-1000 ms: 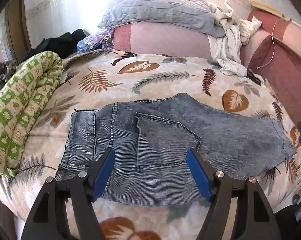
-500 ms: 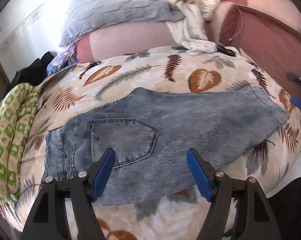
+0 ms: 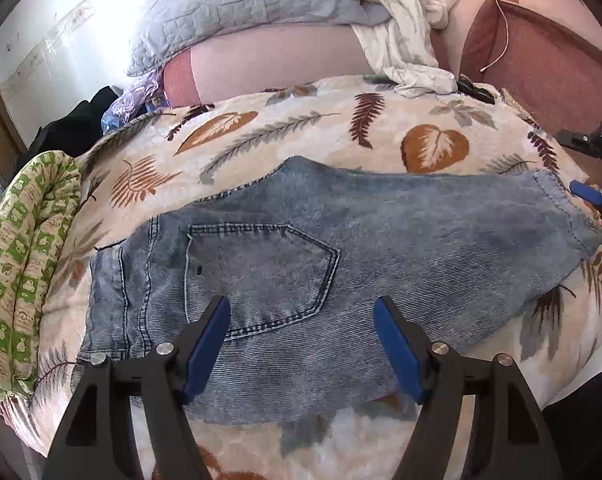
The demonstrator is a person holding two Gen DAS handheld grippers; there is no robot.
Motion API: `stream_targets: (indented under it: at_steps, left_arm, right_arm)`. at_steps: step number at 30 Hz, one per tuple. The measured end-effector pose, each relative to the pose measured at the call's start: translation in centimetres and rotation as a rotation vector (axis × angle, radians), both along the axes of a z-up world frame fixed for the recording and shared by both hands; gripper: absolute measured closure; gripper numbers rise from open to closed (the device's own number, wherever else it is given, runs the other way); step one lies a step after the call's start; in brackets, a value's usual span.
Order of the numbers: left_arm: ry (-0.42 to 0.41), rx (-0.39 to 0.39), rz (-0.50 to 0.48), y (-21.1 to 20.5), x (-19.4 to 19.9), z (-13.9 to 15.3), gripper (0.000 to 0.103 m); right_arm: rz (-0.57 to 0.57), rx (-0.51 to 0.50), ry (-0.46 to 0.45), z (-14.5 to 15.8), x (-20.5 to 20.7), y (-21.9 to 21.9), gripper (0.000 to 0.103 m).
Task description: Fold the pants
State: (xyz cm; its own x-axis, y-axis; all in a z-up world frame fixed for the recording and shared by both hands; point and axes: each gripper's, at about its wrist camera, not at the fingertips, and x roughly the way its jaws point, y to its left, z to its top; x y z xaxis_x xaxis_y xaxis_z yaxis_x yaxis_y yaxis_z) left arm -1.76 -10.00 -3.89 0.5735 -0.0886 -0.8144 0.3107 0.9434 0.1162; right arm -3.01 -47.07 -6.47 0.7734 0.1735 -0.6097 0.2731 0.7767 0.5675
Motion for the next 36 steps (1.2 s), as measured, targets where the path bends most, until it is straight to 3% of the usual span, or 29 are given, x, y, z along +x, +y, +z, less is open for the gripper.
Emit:
stream_targets:
  at_steps: [12, 20, 32, 36]
  left_arm:
    - [0.047, 0.041, 0.066, 2.0, 1.1, -2.7, 0.028]
    - [-0.019, 0.043, 0.101, 4.7, 1.1, -2.2, 0.028]
    - [-0.008, -0.029, 0.049, 6.4, -0.1, -2.7, 0.028]
    - [0.000, -0.006, 0.133, 8.6, 1.0, -2.8, 0.028]
  right_arm:
    - [0.217, -0.075, 0.054, -0.5, 4.0, 9.0, 0.000]
    - [0.345, -0.122, 0.057, -0.2, 6.4, 14.6, 0.000]
    - [0.541, -0.143, 0.048, -0.1, 13.7, 22.6, 0.000]
    - [0.581, -0.178, 0.058, -0.6, 16.4, 24.8, 0.000]
